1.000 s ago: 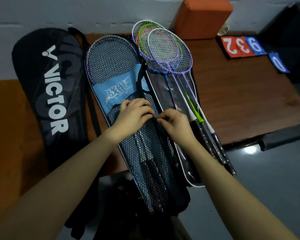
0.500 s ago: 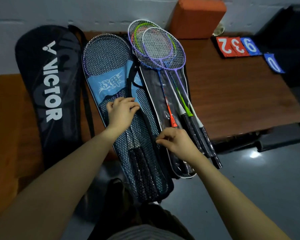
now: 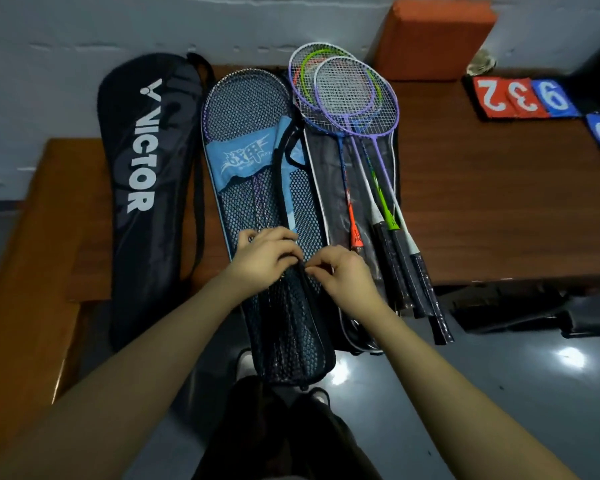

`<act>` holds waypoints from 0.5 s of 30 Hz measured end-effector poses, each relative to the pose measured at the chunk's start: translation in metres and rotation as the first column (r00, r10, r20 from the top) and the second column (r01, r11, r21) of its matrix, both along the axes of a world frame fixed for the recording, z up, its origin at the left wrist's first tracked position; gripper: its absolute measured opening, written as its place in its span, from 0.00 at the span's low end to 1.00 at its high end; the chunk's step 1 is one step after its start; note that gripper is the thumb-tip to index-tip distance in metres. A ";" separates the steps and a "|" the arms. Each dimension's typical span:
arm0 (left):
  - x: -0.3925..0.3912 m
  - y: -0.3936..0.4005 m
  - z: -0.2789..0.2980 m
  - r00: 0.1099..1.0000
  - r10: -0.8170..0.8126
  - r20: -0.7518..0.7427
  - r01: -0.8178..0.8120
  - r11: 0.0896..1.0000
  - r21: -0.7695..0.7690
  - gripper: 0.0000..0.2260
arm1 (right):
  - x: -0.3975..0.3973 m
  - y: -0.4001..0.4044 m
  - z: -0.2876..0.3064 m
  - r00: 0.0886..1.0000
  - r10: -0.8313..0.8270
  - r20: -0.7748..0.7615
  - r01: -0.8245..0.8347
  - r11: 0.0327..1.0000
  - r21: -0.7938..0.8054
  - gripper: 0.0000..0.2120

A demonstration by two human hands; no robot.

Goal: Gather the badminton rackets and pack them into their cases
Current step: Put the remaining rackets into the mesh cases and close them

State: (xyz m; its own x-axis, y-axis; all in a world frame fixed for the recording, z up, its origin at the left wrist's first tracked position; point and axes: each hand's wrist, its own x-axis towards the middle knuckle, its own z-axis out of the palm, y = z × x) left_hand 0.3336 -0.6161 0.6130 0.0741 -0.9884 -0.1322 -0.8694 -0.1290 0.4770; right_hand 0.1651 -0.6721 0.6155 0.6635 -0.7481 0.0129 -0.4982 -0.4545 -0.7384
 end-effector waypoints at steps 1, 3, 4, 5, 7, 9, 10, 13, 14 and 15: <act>0.000 -0.001 -0.001 1.000 0.021 0.001 -0.021 1.000 -0.014 0.08 | -0.002 0.003 0.000 1.000 -0.001 0.010 0.001 1.000 -0.025 0.01; -0.001 -0.005 -0.004 0.994 0.104 -0.024 -0.105 0.993 -0.046 0.08 | -0.011 0.009 -0.001 0.999 0.036 0.013 -0.035 0.996 -0.081 0.01; -0.002 -0.006 -0.006 0.986 0.162 -0.046 -0.165 0.984 -0.061 0.08 | -0.018 0.012 -0.003 0.998 0.067 0.004 -0.066 0.992 -0.104 0.01; -0.003 -0.008 -0.009 0.973 0.222 -0.068 -0.227 0.971 -0.077 0.08 | -0.027 0.015 -0.005 0.996 0.091 -0.004 -0.090 0.990 -0.111 0.02; -0.005 -0.010 -0.014 0.947 0.311 -0.081 -0.318 0.943 -0.099 0.08 | -0.045 0.023 -0.009 0.993 0.118 -0.010 -0.119 0.989 -0.094 0.02; -0.011 -0.009 -0.014 0.942 0.334 -0.024 -0.334 0.937 -0.105 0.08 | -0.058 0.032 -0.010 0.992 0.129 0.001 -0.129 0.990 -0.059 0.02; -0.014 -0.007 -0.013 0.951 0.309 0.013 -0.306 0.946 -0.110 0.09 | -0.061 0.034 -0.011 0.992 0.125 0.012 -0.124 0.991 -0.045 0.02; -0.026 0.011 -0.009 0.997 0.071 0.021 -0.068 0.993 -0.101 0.12 | -0.061 0.037 -0.012 0.996 0.085 0.023 -0.084 0.996 -0.039 0.03; -0.032 0.020 -0.008 0.999 -0.027 0.017 0.029 0.996 -0.080 0.12 | -0.061 0.037 -0.013 0.997 0.077 0.021 -0.076 0.996 -0.050 0.04; -0.038 0.028 -0.008 0.995 -0.100 0.027 0.102 0.994 -0.051 0.11 | -0.061 0.038 -0.013 0.997 0.071 0.023 -0.070 0.996 -0.062 0.04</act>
State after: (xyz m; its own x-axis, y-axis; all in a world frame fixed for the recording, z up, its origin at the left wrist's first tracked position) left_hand 0.2959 -0.5877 0.6055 -0.0239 -0.9966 -0.0794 -0.8881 -0.0153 0.4594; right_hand 0.1036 -0.6341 0.6027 0.7133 -0.6969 0.0744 -0.4448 -0.5322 -0.7204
